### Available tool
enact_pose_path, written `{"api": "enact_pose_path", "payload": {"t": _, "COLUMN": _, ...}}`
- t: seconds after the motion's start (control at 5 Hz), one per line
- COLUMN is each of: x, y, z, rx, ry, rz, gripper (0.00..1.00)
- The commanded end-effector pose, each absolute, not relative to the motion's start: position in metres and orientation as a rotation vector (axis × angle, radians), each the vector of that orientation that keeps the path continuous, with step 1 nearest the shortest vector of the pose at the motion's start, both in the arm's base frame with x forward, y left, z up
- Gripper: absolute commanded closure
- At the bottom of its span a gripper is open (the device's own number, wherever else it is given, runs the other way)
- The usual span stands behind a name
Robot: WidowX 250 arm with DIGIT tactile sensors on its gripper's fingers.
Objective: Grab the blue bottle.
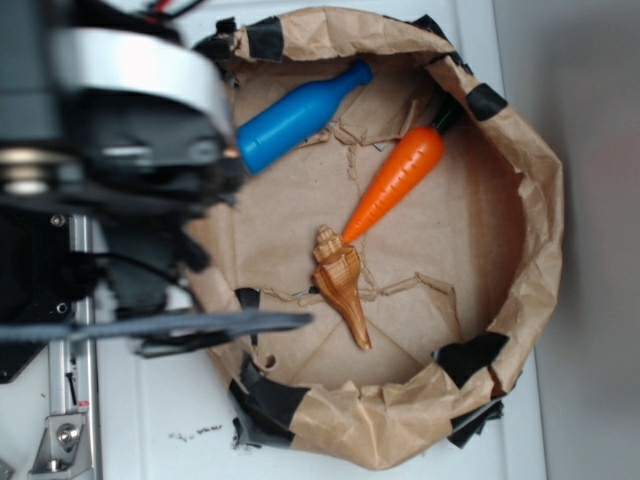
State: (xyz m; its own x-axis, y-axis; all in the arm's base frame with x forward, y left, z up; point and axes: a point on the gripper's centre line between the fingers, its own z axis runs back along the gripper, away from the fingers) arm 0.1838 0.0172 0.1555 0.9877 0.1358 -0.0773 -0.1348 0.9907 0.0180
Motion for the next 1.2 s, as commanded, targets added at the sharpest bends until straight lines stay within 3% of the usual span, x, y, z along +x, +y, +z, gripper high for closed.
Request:
{"api": "enact_pose_path", "payload": {"t": 0.0, "x": 0.246, "y": 0.033, "z": 0.124, "rx": -0.031, "ry": -0.073, "rz": 0.243, "gripper": 0.0}}
{"api": "enact_pose_path", "payload": {"t": 0.2, "x": 0.25, "y": 0.04, "z": 0.103, "rx": 0.052, "ry": -0.051, "rz": 0.21, "gripper": 0.0}}
{"api": "enact_pose_path", "payload": {"t": 0.6, "x": 0.226, "y": 0.099, "z": 0.088, "rx": 0.21, "ry": -0.009, "rz": 0.171, "gripper": 0.0}}
{"api": "enact_pose_path", "payload": {"t": 0.8, "x": 0.225, "y": 0.129, "z": 0.061, "rx": 0.186, "ry": -0.046, "rz": 0.092, "gripper": 0.0}}
{"api": "enact_pose_path", "payload": {"t": 1.0, "x": 0.23, "y": 0.139, "z": 0.037, "rx": 0.075, "ry": -0.007, "rz": 0.032, "gripper": 0.0}}
